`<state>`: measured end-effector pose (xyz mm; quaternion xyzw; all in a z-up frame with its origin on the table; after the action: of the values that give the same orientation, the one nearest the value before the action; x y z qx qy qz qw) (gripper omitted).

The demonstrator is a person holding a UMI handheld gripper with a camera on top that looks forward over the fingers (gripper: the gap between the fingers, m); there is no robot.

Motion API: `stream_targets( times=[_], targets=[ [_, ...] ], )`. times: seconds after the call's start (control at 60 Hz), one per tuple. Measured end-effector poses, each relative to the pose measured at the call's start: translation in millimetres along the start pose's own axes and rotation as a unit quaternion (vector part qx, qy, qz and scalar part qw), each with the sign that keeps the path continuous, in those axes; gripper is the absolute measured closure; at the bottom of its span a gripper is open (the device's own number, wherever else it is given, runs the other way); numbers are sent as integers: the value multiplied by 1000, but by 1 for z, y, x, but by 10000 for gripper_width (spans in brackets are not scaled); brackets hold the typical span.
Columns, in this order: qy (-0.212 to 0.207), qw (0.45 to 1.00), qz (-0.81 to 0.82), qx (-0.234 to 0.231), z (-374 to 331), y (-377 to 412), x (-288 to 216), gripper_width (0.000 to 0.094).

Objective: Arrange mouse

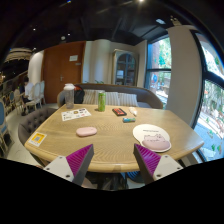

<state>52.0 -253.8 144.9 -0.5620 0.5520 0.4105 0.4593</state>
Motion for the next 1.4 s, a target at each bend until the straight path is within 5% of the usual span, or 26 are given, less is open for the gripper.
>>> stream_targets(
  times=[0.383, 0.617, 0.833, 1.233, 1.4],
  targets=[
    [18, 998, -1, -63, 57, 54, 20, 83],
    [70, 982, 69, -160, 137, 125, 39, 98],
    [114, 980, 39, -158, 199, 145, 57, 99],
    [120, 983, -7, -137, 274, 170, 41, 104],
    [107, 984, -11, -145, 289, 181, 38, 273]
  ],
)
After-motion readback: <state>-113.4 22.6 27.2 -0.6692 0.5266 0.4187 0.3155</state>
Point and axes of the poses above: the point between the fingertips, and its own axes, seen from behind it with the camera up: y to the left, x down, z forward, the way the camera looks, the point moved 7 cm from there along -z, backward, against the way the camera looks, and after that the axes turned 10 degrees about -y, right-handed, at the moved point
